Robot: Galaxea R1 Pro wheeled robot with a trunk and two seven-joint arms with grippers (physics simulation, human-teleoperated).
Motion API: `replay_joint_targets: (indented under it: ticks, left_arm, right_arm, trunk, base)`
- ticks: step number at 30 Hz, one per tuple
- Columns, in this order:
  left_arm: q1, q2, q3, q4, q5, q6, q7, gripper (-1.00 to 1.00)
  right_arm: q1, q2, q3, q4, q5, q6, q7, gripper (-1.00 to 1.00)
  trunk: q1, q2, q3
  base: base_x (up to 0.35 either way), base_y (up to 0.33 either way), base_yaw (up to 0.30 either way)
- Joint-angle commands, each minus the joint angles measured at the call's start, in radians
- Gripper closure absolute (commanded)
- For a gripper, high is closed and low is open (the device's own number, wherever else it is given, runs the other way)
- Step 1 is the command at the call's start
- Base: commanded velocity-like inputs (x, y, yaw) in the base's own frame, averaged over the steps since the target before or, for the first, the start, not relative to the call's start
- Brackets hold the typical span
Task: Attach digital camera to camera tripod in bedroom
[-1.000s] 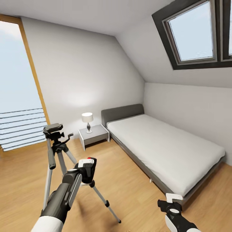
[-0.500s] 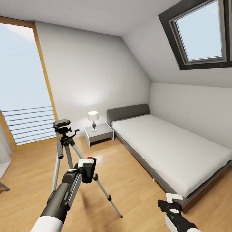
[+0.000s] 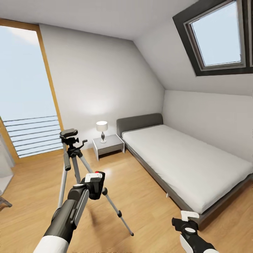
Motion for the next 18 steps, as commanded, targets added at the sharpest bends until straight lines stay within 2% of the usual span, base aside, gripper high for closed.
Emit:
replay_joint_targets:
  ticks: [1,9,18]
  left_arm:
    - [0.0,0.0,0.0,-0.001,0.002,0.004,0.004,1.0]
    - [0.0,0.0,0.0,-0.001,0.002,0.004,0.004,1.0]
    - [0.0,0.001,0.001,-0.001,0.002,0.004,0.004,1.0]
  right_arm:
    - [0.0,0.0,-0.002,0.001,-0.003,-0.005,0.0,-1.0]
    - [0.0,0.002,-0.002,0.001,-0.002,-0.005,0.001,-1.0]
    - [0.0,-0.001,-0.002,0.001,-0.002,-0.005,0.002,-1.0]
  trunk:
    - [0.0,-0.001,0.0]
    - [0.0,-0.001,0.0]
    - [0.0,-0.001,0.0]
  base:
    - [-0.052,0.0,0.0]
    - [-0.018,0.0,0.026]
    - [-0.003,0.0,0.211]
